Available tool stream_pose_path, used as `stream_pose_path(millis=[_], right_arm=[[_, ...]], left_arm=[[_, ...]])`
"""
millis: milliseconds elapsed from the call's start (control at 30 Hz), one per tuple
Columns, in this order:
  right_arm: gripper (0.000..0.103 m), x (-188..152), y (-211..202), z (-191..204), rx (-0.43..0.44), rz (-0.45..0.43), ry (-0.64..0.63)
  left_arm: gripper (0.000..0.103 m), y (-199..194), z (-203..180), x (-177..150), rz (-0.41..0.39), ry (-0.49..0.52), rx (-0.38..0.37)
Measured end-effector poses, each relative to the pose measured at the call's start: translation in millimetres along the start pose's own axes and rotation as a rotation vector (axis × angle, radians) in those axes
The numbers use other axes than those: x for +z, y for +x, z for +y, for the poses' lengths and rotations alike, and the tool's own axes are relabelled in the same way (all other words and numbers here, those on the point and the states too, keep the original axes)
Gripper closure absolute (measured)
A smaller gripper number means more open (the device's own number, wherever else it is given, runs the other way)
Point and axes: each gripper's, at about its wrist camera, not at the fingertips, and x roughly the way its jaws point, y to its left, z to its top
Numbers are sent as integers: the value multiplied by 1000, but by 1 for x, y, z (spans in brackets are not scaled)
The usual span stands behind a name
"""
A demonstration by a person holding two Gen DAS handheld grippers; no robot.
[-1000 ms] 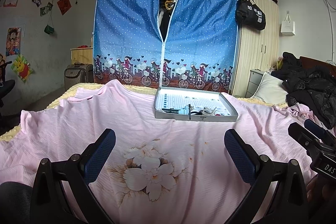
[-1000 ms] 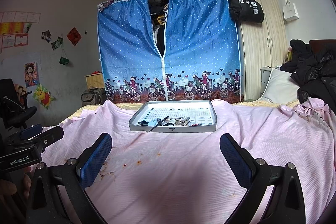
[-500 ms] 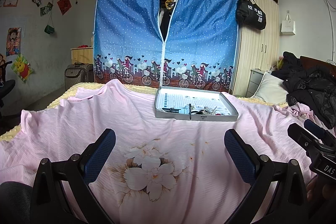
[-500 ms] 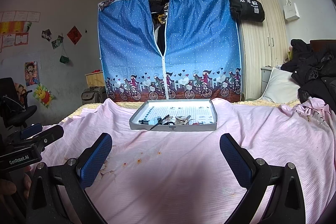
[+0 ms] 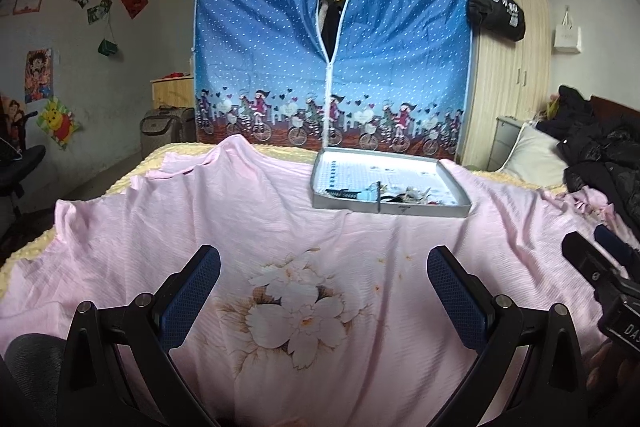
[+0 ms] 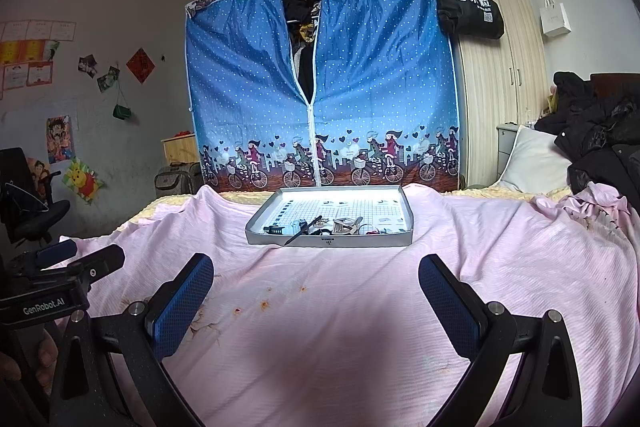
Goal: Organize jewelry
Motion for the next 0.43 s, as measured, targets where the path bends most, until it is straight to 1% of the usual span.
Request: stream_pose_path(millis=[167, 433], right_arm=[[0, 1, 1, -1, 1, 2, 0], [0, -1, 0, -2, 3, 11, 1]], left_arm=[[1, -1, 1, -2, -5, 3, -14], [1, 2, 0, -1, -7, 24, -10]])
